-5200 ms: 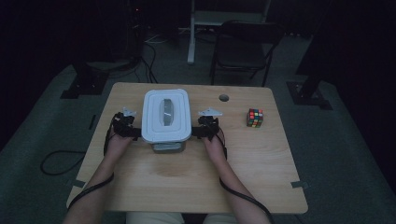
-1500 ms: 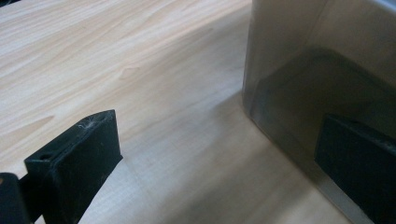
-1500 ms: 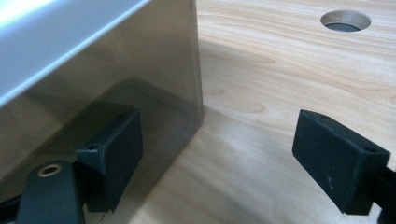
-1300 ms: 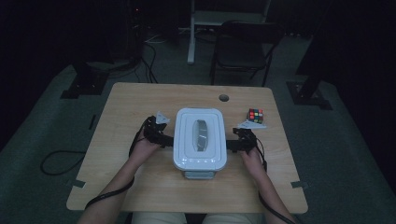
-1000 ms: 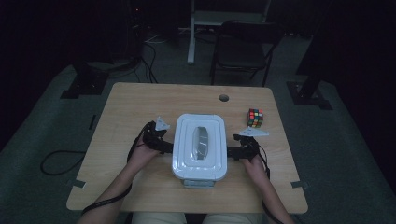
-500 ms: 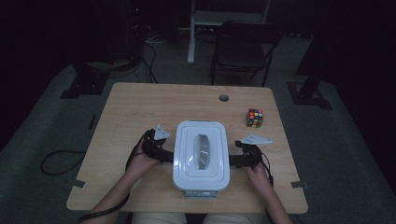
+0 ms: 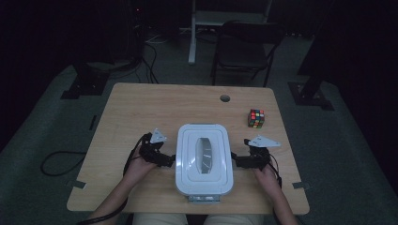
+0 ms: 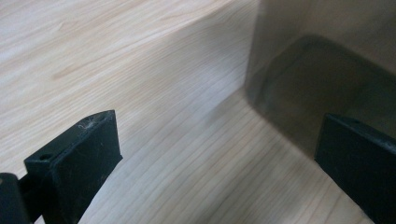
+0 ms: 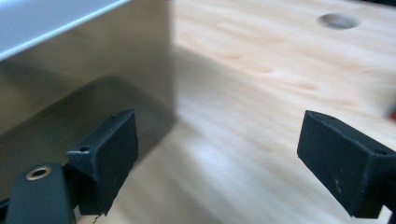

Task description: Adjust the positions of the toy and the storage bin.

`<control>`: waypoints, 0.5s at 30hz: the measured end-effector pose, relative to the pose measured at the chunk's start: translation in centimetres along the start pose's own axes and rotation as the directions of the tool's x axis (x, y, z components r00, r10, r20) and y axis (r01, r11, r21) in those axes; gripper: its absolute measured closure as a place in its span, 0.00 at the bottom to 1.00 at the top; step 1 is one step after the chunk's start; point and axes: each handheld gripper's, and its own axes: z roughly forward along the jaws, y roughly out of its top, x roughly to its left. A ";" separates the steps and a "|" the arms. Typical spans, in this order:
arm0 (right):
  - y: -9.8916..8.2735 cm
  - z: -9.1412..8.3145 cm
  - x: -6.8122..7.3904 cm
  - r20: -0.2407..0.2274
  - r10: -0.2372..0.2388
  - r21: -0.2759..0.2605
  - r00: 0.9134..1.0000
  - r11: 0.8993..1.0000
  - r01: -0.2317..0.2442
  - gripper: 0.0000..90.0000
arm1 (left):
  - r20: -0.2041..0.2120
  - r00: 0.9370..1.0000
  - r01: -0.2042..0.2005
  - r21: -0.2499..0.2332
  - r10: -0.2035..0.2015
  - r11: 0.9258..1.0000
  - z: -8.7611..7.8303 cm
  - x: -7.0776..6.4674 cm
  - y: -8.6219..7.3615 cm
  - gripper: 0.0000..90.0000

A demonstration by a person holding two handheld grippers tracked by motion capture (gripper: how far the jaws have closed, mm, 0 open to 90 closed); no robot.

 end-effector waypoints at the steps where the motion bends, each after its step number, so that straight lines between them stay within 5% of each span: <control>1: 0.0 -0.1 -0.4 0.013 0.010 -0.010 1.000 1.000 -0.010 0.14 | -0.007 1.000 0.004 0.003 -0.004 1.000 -0.1 0.2 -0.2 0.01; 6: 0.4 -0.9 -2.6 -0.021 0.061 -0.019 0.998 0.998 -0.061 0.13 | -0.028 0.999 0.022 0.003 -0.021 1.000 -0.7 1.0 -1.3 0.01; 11: 1.1 -0.9 -4.6 0.094 0.088 -0.057 0.992 0.995 -0.083 0.13 | -0.043 0.998 0.046 0.017 -0.045 0.999 -1.4 1.7 -2.6 0.01; 15: 1.6 -0.5 -6.4 0.182 0.147 -0.083 0.972 0.988 -0.133 0.13 | -0.057 0.996 0.071 0.014 -0.070 0.997 -2.3 2.1 -3.7 0.01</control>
